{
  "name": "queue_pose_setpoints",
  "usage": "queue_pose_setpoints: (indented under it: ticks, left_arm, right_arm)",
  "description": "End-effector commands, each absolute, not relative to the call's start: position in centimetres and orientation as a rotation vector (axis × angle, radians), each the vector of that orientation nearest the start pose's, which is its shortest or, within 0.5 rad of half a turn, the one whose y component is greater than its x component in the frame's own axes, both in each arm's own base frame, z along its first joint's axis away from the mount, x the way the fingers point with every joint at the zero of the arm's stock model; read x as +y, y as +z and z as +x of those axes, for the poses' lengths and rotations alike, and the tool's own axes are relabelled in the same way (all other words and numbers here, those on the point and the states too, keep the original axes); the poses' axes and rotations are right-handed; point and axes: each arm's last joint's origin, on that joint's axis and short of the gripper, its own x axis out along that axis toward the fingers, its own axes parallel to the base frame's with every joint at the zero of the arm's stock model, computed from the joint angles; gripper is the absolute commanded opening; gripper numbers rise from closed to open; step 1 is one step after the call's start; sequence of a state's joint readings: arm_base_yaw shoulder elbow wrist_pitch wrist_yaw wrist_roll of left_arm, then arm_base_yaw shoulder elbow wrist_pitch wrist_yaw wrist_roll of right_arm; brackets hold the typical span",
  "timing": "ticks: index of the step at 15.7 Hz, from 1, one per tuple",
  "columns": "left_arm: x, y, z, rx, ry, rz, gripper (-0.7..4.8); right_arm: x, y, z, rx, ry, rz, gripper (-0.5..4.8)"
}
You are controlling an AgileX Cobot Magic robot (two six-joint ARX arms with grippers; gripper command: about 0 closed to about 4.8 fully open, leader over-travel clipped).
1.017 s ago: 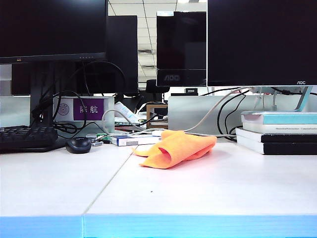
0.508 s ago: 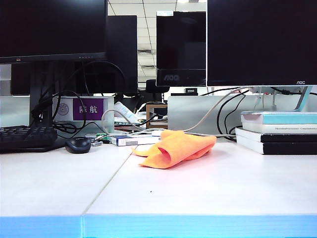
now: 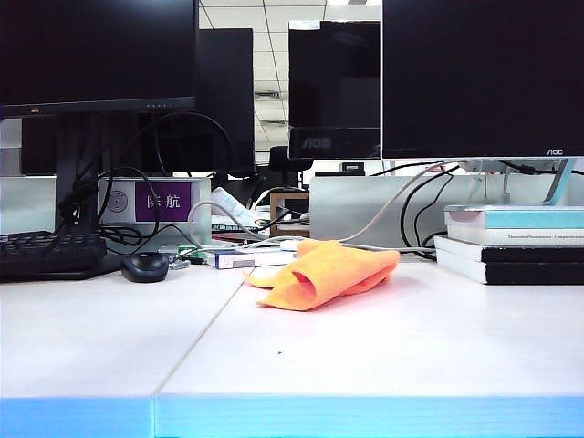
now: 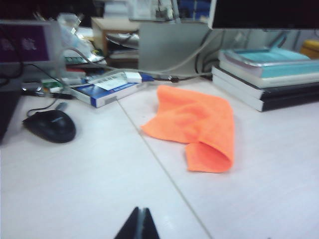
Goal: Wipe the table from back to front using the rag.
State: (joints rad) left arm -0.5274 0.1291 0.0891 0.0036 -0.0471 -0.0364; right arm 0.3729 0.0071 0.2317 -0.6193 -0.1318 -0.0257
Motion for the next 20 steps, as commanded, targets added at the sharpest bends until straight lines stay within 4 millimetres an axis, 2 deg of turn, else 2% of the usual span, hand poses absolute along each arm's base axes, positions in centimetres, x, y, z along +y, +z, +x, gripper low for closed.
queue_pose_setpoints:
  ticks: [1, 7, 11, 20]
  left_arm:
    - [-4.1, 16.4, 9.2, 0.03, -0.415, -0.033, -0.05]
    - [-1.6, 14.7, 9.4, 0.191, -0.144, -0.004, -0.06]
    - [-0.8, 14.9, 9.5, 0.169, 0.011, 0.111, -0.05]
    - [-0.9, 15.0, 9.5, 0.163, 0.002, 0.047, -0.05]
  right_arm:
    - [2.9, 18.4, 6.4, 0.375, 0.502, -0.069, -0.01]
    - [2.9, 18.4, 6.4, 0.374, 0.504, -0.068, -0.01]
    - [2.9, 18.4, 6.4, 0.374, 0.504, -0.069, -0.01]
    - [2.9, 18.4, 6.4, 0.374, 0.504, -0.068, -0.01]
